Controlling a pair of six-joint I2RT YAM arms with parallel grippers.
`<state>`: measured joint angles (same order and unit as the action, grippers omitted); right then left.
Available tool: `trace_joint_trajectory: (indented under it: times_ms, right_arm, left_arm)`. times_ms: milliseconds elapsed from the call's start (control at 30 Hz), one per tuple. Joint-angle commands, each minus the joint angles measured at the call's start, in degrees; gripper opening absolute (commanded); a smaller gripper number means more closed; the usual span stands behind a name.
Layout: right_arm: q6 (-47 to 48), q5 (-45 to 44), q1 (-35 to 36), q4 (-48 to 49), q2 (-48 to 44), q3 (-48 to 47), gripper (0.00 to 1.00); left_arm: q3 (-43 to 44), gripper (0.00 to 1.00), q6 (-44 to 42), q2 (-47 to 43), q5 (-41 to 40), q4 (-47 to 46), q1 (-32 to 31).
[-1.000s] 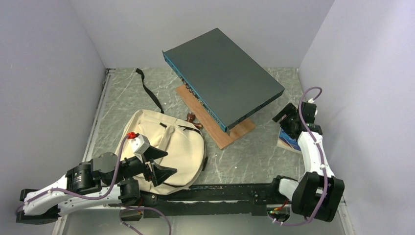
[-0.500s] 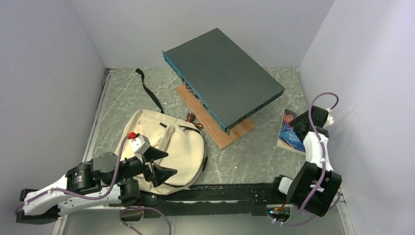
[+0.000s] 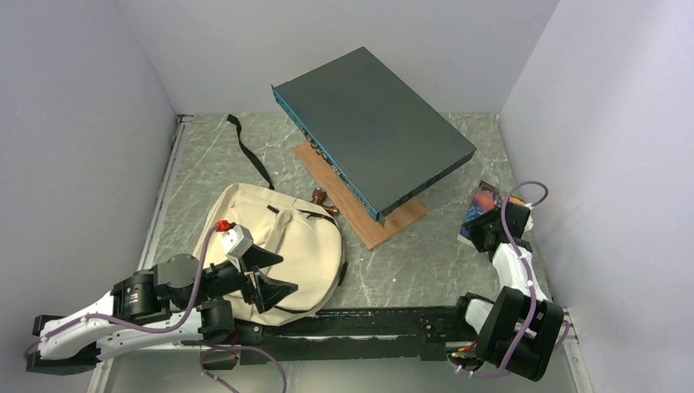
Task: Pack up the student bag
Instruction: Pick up the book from the center of the board.
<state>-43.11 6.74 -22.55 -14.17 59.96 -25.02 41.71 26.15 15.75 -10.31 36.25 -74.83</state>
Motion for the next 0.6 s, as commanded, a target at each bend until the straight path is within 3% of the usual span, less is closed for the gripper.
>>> trace_joint_trajectory:
  times_ms: [0, 267, 433, 567]
  right_arm:
    - [-1.33, 2.03, 0.64, -1.68, 4.47, 1.63, 0.45]
    - [-1.44, 4.68, 8.98, 0.73, 8.23, 1.26, 0.45]
    - [5.41, 8.79, 16.52, -1.83, 18.22, -6.95, 0.48]
    - [7.28, 8.64, 17.44, -3.35, 13.8, -9.75, 0.6]
  left_arm:
    - [1.82, 0.92, 0.13, -0.1, 0.51, -1.4, -0.06]
    - [0.83, 0.92, 0.5, -1.19, 0.09, -1.31, -0.06]
    - [1.49, 0.93, -0.2, 0.24, 0.65, -1.18, -0.06]
    - [1.94, 0.92, -0.16, 1.16, 1.12, -0.94, -0.06]
